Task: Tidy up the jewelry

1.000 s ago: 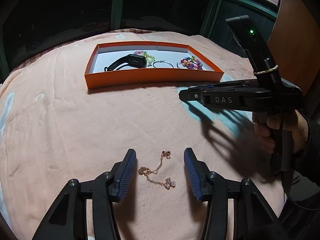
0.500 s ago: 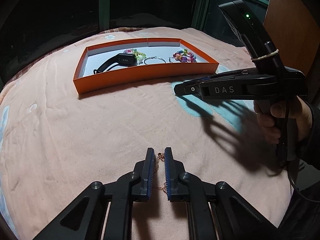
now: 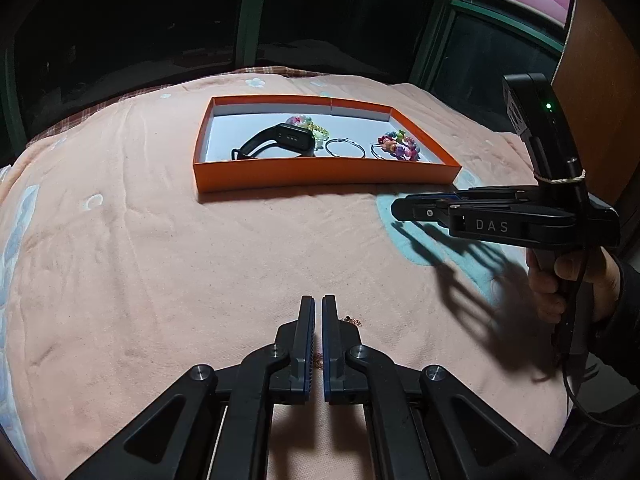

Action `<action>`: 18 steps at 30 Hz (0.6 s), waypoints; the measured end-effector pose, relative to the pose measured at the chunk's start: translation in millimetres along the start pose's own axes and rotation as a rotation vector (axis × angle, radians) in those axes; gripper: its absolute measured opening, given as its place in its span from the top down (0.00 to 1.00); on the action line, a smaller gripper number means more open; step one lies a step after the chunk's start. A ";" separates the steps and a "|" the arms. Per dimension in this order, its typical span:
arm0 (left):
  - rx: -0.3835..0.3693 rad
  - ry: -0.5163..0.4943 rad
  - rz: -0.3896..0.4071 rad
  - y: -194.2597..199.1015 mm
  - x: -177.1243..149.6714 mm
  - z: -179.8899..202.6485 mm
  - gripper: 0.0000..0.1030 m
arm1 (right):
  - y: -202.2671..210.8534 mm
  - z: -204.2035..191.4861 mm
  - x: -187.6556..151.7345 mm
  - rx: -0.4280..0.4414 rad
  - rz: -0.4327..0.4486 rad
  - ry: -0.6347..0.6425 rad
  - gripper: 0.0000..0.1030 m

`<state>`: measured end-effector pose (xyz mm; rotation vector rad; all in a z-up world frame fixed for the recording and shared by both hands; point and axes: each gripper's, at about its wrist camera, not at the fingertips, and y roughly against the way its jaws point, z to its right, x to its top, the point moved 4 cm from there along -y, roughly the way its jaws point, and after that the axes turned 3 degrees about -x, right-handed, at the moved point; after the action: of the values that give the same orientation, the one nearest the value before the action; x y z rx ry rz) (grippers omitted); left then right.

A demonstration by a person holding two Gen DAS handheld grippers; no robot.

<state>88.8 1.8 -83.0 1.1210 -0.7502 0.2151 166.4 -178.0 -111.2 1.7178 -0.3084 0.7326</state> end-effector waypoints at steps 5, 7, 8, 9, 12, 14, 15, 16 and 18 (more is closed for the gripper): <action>-0.087 0.077 -0.019 10.8 -2.7 -4.0 0.96 | 0.4 -0.7 -0.2 0.008 0.000 0.002 0.81; -0.113 0.096 -0.035 14.9 -7.6 -3.1 0.96 | 0.2 -0.2 -0.5 0.011 -0.001 0.000 0.81; -0.118 0.100 -0.048 16.5 -11.2 -1.9 0.95 | 0.2 0.4 -0.7 0.012 -0.001 -0.001 0.81; -0.119 0.104 -0.062 17.3 -14.9 -0.9 0.96 | -0.2 0.8 -0.9 0.013 -0.002 -0.003 0.81; -0.123 0.126 -0.095 16.8 -27.2 5.7 0.95 | -1.6 1.5 -1.7 0.017 -0.005 -0.009 0.81; -0.111 0.136 -0.117 13.8 -34.4 11.0 0.95 | -2.1 1.6 -2.5 0.019 -0.006 -0.011 0.81; -0.101 0.141 -0.123 12.0 -38.5 13.9 0.95 | -2.4 1.6 -2.9 0.022 -0.007 -0.012 0.81; -0.095 0.148 -0.128 10.4 -41.0 15.9 0.95 | -2.9 1.1 -3.1 0.024 -0.009 -0.013 0.81; -0.076 0.162 -0.125 8.8 -43.8 18.3 0.95 | -2.8 0.2 -3.2 0.027 -0.007 -0.010 0.81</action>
<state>43.8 -1.4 -100.5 1.0604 -0.5386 0.1681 165.5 -178.0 -115.3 1.7471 -0.3004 0.7264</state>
